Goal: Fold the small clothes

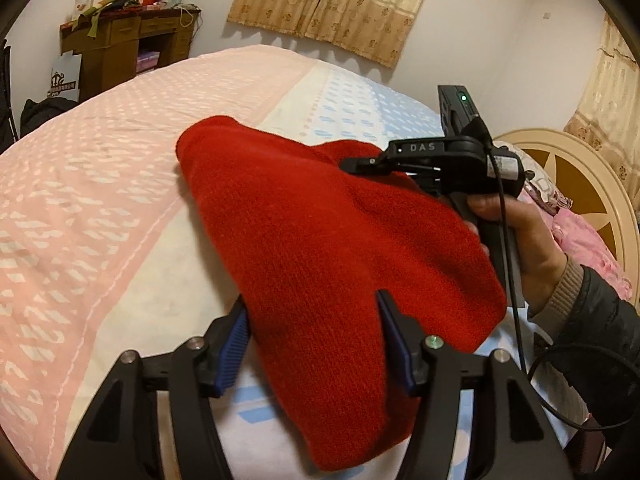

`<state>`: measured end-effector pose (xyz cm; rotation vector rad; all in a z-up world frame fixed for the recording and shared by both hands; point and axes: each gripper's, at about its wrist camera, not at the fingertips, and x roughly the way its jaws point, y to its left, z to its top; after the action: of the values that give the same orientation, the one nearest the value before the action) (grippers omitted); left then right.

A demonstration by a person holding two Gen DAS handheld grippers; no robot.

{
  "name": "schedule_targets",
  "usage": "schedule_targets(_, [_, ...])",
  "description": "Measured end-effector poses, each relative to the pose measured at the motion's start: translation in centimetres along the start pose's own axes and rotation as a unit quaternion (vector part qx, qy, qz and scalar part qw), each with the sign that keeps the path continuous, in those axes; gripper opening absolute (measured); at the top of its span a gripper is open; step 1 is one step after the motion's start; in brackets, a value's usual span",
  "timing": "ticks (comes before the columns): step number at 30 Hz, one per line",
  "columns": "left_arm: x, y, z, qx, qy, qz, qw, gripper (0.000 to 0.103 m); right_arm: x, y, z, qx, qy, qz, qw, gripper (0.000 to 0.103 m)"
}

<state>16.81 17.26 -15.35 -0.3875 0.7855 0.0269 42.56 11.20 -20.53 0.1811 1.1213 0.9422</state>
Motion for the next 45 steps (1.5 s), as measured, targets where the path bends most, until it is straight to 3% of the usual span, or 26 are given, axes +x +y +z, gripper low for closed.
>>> schedule_targets(4, [-0.7,-0.4,0.3,0.004,0.000,0.008,1.0000,0.064,-0.4,-0.2,-0.1,0.002,-0.002,-0.009,1.000,0.030])
schedule_targets(7, [-2.6,-0.8,0.9,0.023,-0.032,0.020,0.9990,0.064,-2.0,0.6,-0.3,-0.008,-0.018,-0.018,1.000,0.036])
schedule_targets(9, [-4.2,-0.9,1.8,0.034,-0.069,0.037,0.9963,0.072,-3.7,1.0,-0.4,-0.012,-0.040,-0.018,0.999,0.041])
schedule_targets(11, [-4.5,-0.5,2.5,0.034,-0.090,0.052,0.9940,0.086,-6.5,2.0,-0.9,-0.023,-0.071,-0.008,0.997,0.048])
schedule_targets(14, [-3.1,0.8,3.3,0.018,-0.074,0.066,0.9949,0.086,-8.9,3.8,-2.3,-0.045,-0.080,0.042,0.995,0.048])
schedule_targets(17, [-0.9,2.3,3.1,0.003,-0.048,0.101,0.9937,0.086,-8.9,6.0,-4.8,-0.080,-0.040,0.095,0.991,0.048])
schedule_targets(20, [1.0,3.6,1.9,-0.016,-0.014,0.109,0.9938,0.088,-7.0,6.0,-7.6,-0.088,0.004,0.074,0.993,0.049])
schedule_targets(22, [1.3,3.9,1.4,-0.032,-0.011,0.093,0.9951,0.088,-6.4,4.6,-8.6,-0.079,0.003,0.044,0.996,0.048])
schedule_targets(26, [1.0,2.1,1.1,-0.004,-0.025,0.126,0.9917,0.088,-7.3,2.5,-9.2,-0.037,-0.019,0.092,0.995,0.048])
schedule_targets(29, [0.2,1.0,0.9,0.007,-0.036,0.148,0.9883,0.088,-7.3,3.7,-9.6,-0.065,-0.023,0.064,0.996,0.048])
schedule_targets(36, [-3.8,-0.5,-0.4,0.022,-0.070,0.149,0.9860,0.088,-11.5,6.9,-11.2,-0.095,-0.078,-0.034,0.992,0.051])
schedule_targets(40, [-6.6,-2.2,-0.8,0.047,-0.099,0.146,0.9833,0.089,-14.9,8.7,-13.2,-0.108,-0.129,-0.097,0.981,0.052])
schedule_targets(45, [-10.1,-4.2,-1.0,0.070,-0.146,0.139,0.9771,0.099,-18.5,11.9,-16.2,-0.136,-0.178,-0.148,0.963,0.054])
